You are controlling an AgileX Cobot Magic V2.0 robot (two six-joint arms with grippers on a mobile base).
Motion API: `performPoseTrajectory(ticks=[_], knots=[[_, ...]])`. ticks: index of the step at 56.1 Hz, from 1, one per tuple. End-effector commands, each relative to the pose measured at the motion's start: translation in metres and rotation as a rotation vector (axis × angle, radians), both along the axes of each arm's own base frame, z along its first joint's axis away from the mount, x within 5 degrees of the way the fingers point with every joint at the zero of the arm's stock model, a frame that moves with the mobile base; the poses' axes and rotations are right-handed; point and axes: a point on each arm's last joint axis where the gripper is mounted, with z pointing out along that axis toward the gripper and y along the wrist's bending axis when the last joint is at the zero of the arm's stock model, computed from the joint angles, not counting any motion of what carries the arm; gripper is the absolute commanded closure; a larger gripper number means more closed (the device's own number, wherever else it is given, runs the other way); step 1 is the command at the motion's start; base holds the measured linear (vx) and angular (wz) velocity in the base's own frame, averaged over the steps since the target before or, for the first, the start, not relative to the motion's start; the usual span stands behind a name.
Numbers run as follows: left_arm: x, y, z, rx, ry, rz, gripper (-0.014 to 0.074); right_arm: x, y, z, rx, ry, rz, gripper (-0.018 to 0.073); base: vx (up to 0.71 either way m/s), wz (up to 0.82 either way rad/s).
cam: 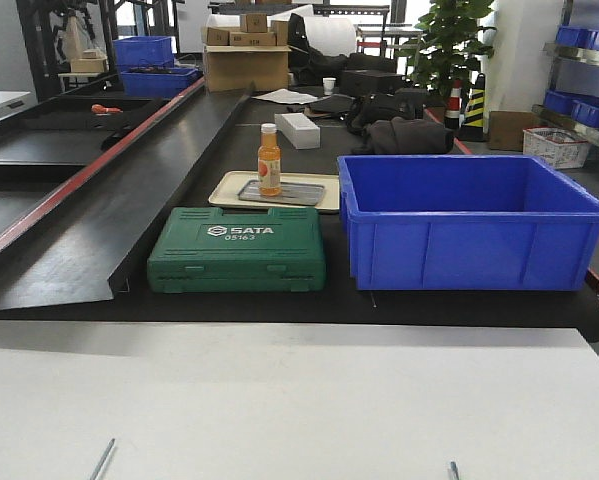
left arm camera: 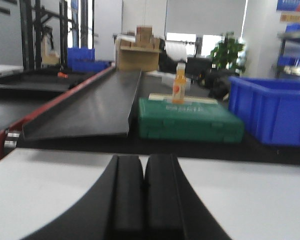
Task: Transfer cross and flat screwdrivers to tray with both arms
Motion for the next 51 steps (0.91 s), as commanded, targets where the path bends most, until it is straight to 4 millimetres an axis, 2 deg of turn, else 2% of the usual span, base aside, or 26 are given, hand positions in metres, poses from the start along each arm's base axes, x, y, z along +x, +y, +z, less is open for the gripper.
performPoseTrajectory(ticks=[1, 8, 13, 19, 23, 32, 44, 51], knots=[[-0.005, 0.002, 0.015, -0.045, -0.207, 0.009, 0.0592, -0.007, 0.001, 0.021, 0.03, -0.163, 0.024, 0.0568, 0.0, 0.0], [-0.01, 0.002, 0.041, -0.046, -0.277, 0.008, 0.0564, -0.009, -0.001, 0.046, 0.044, -0.069, 0.005, 0.0566, 0.0, 0.0], [-0.011, 0.002, 0.063, -0.039, -0.271, 0.006, 0.0533, -0.011, -0.002, 0.073, 0.046, -0.032, -0.005, 0.0563, 0.0, 0.0], [-0.001, 0.001, 0.086, -0.029, -0.205, 0.004, 0.0479, -0.006, -0.002, 0.104, 0.046, -0.023, -0.009, 0.0549, 0.0, 0.0], [0.009, 0.0, 0.093, -0.028, -0.145, 0.002, 0.0442, 0.005, -0.002, 0.113, 0.046, 0.036, -0.013, 0.0526, 0.0, 0.0], [0.036, 0.0, 0.086, -0.025, 0.007, 0.002, 0.0352, 0.036, -0.003, 0.102, 0.051, 0.236, -0.022, 0.0405, 0.0, 0.0], [0.061, -0.001, 0.062, -0.107, 0.251, -0.004, 0.0261, 0.067, -0.002, 0.076, 0.15, 0.483, -0.023, 0.0105, 0.0, 0.0], [0.073, -0.002, 0.052, -0.235, 0.338, 0.002, 0.0237, 0.08, -0.002, 0.066, 0.168, 0.56, -0.026, -0.0007, 0.0, 0.0]])
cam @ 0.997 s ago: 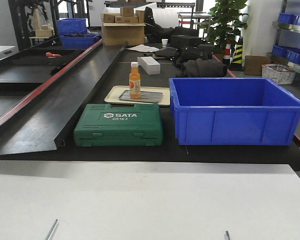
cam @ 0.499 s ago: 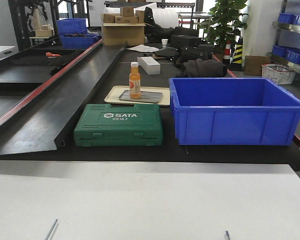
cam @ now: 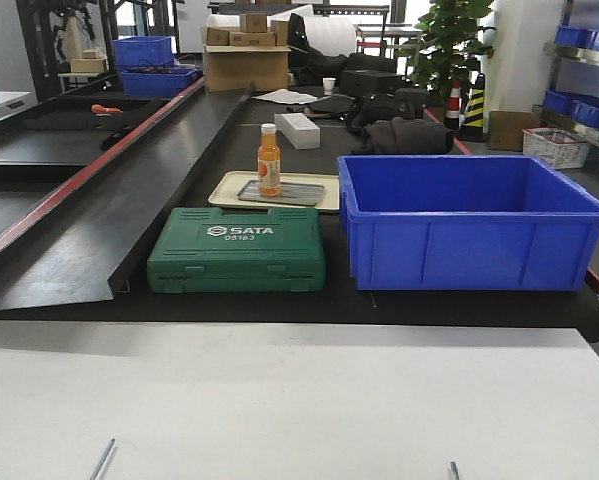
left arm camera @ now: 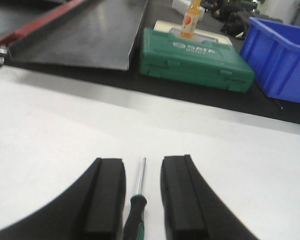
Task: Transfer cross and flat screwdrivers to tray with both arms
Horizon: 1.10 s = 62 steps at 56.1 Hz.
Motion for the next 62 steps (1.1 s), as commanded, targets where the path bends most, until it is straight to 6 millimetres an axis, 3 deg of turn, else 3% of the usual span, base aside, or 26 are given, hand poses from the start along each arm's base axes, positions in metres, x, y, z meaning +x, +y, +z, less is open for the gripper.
performPoseTrajectory(ticks=[1, 11, 17, 29, 38, 49, 62], knots=[[0.013, 0.001, 0.011, -0.095, -0.048, 0.029, 0.0237, 0.012, 0.001, 0.01, 0.02, -0.052, 0.0, -0.0017, 0.0, 0.0], [0.032, 0.0, -0.008, 0.02, 0.088, 0.003, 0.0237, 0.024, 0.001, 0.0, 0.023, 0.018, -0.001, -0.0033, 0.0, 0.0], [0.048, -0.001, -0.006, 0.118, 0.167, -0.035, 0.0234, 0.027, 0.001, -0.003, 0.023, 0.044, -0.001, -0.0033, 0.0, 0.0], [0.108, -0.004, 0.021, 0.225, 0.377, -0.118, 0.0196, 0.027, 0.001, -0.006, 0.022, 0.071, -0.001, -0.0033, 0.0, 0.0], [0.152, -0.008, 0.02, 0.237, 0.546, -0.189, 0.0153, 0.026, 0.001, -0.007, 0.021, 0.092, -0.002, -0.0033, 0.0, 0.0], [0.199, -0.019, -0.009, 0.176, 0.702, -0.309, 0.0139, 0.026, 0.001, -0.007, 0.02, 0.092, -0.001, -0.0033, 0.0, 0.0], [0.229, -0.022, -0.054, 0.141, 0.826, -0.327, 0.0139, 0.026, 0.001, -0.008, 0.014, 0.095, 0.0, -0.0033, 0.0, 0.0]])
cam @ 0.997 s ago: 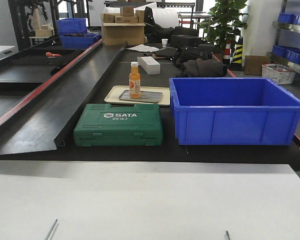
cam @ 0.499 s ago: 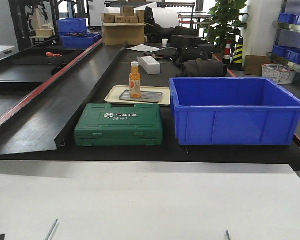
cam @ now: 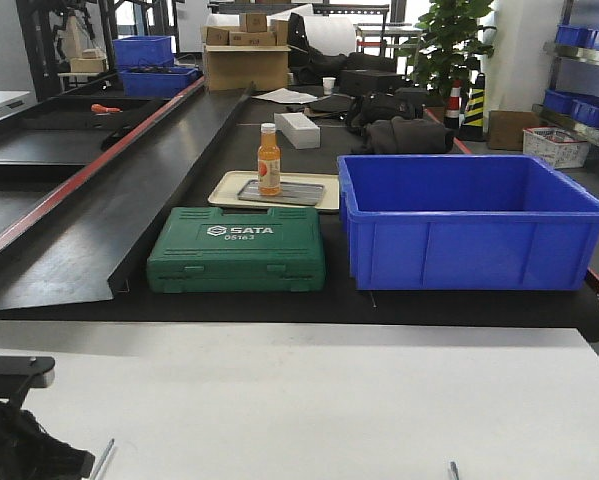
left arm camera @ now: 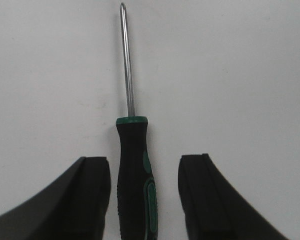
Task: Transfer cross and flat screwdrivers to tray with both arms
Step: 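Close the left gripper on the screwdriver handle below its green collar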
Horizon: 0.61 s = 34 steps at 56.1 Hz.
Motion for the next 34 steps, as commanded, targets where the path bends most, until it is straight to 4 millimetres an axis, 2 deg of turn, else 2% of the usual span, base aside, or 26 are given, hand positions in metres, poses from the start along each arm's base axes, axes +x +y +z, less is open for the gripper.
performPoseTrajectory(ticks=[1, 17, 34], knots=[[0.014, -0.001, 0.006, -0.018, -0.052, 0.021, 0.0139, 0.006, 0.0, 0.016, -0.011, -0.097, 0.006, -0.0033, 0.0, 0.0], [0.032, -0.001, -0.032, -0.014, 0.035, 0.022, 0.0139, 0.005, -0.001, 0.015, -0.041, -0.088, 0.015, -0.0033, 0.0, 0.0], [0.042, -0.002, -0.049, -0.016, 0.082, 0.017, 0.014, 0.005, -0.001, 0.014, -0.041, -0.078, 0.014, -0.0033, 0.0, 0.0]])
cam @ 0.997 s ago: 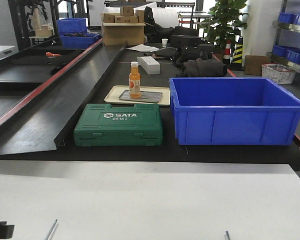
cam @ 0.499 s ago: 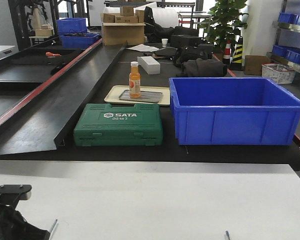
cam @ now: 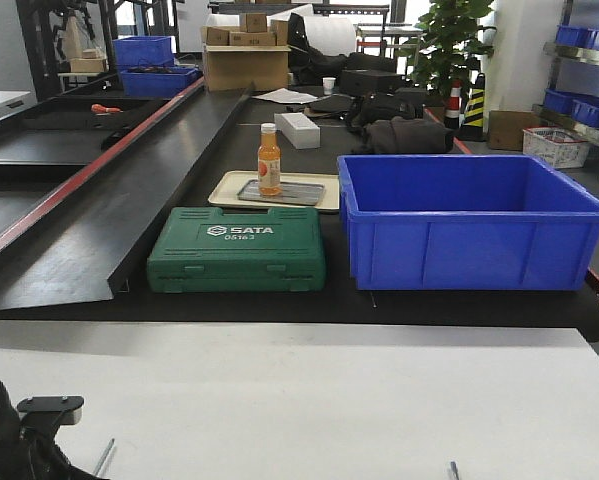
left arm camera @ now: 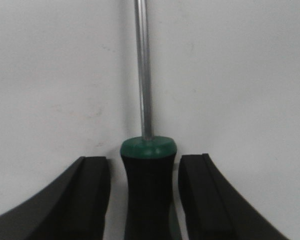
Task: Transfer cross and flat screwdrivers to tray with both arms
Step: 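Close the left gripper on the screwdriver handle below its green collar, then grasp the second green-handled screwdriver with the right gripper and lift both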
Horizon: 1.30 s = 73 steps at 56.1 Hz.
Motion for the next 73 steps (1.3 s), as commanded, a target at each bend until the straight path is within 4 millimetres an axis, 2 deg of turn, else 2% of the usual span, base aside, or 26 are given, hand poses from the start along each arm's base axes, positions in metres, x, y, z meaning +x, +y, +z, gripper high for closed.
performPoseTrajectory(ticks=[1, 17, 22, 31, 42, 51, 59, 73], knots=[[0.009, -0.001, 0.019, -0.014, -0.074, 0.015, 0.014, 0.006, 0.0, 0.016, -0.015, -0.104, 0.01, -0.0033, 0.0, 0.0], [0.005, -0.002, 0.005, -0.024, 0.012, 0.003, 0.0182, 0.006, 0.001, 0.015, 0.007, -0.091, 0.002, -0.0025, 0.0, 0.0], [0.003, -0.003, 0.004, -0.029, 0.037, -0.003, 0.0234, 0.004, 0.001, 0.012, 0.027, -0.022, -0.005, -0.0016, 0.0, 0.0], [0.0, -0.003, 0.004, -0.035, 0.066, -0.01, 0.0392, 0.013, 0.003, 0.012, 0.053, 0.216, -0.01, -0.0001, 0.0, 0.0], [-0.001, -0.004, 0.004, -0.039, 0.08, -0.013, 0.0607, 0.045, 0.005, 0.026, 0.025, 0.28, 0.041, -0.0001, 0.0, 0.0], [-0.002, -0.005, 0.004, -0.049, 0.083, -0.006, 0.0603, 0.077, 0.024, 0.039, 0.023, 0.292, 0.158, -0.0001, 0.0, 0.0], [-0.001, -0.007, 0.004, -0.079, 0.087, 0.017, 0.0601, 0.107, 0.041, 0.029, 0.062, 0.393, 0.154, -0.0001, 0.0, 0.0], [0.0, -0.007, 0.005, -0.076, 0.071, 0.02, 0.0601, 0.155, 0.049, -0.023, 0.08, 0.659, 0.085, -0.0001, 0.0, 0.0]])
